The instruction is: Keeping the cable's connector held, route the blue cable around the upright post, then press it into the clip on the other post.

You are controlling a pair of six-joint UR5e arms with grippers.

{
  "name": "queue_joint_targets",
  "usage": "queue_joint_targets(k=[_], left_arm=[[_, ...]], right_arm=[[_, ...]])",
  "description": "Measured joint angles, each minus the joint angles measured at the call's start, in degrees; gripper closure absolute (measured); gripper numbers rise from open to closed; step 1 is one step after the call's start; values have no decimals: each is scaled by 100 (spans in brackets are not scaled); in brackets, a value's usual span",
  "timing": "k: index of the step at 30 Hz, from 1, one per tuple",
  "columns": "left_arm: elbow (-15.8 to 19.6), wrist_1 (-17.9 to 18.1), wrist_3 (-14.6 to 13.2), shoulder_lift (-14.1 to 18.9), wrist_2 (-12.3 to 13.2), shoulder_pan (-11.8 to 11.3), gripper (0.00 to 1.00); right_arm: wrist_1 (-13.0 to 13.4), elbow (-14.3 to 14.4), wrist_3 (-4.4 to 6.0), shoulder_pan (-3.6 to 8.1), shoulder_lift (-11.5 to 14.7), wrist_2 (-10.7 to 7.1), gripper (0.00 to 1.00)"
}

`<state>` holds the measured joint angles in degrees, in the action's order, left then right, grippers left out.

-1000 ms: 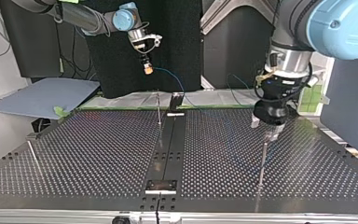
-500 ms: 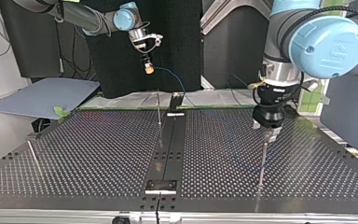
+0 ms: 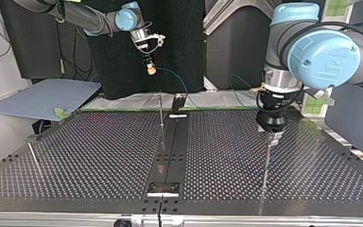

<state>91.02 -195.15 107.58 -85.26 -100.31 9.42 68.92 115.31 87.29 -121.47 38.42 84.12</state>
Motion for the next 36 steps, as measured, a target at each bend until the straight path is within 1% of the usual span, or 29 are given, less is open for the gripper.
queue_joint_targets(k=[8, 11, 13, 29, 36], left_arm=[[0, 10, -462, -22, 1, -40, 2], [0, 10, -606, -27, -17, -48, 2], [0, -3, -656, -27, -51, -52, 2], [0, -244, -680, -29, -710, -111, 2], [0, -275, -683, -29, -772, -113, 2]], right_arm=[[1, 0, -3, -10, 0, 0, 100], [5, 1, -6, -11, 0, 0, 100], [10, 0, -6, -12, 0, 0, 100], [19, 1, -16, -13, 0, 0, 100], [11, 2, -17, -26, 0, 0, 100]])
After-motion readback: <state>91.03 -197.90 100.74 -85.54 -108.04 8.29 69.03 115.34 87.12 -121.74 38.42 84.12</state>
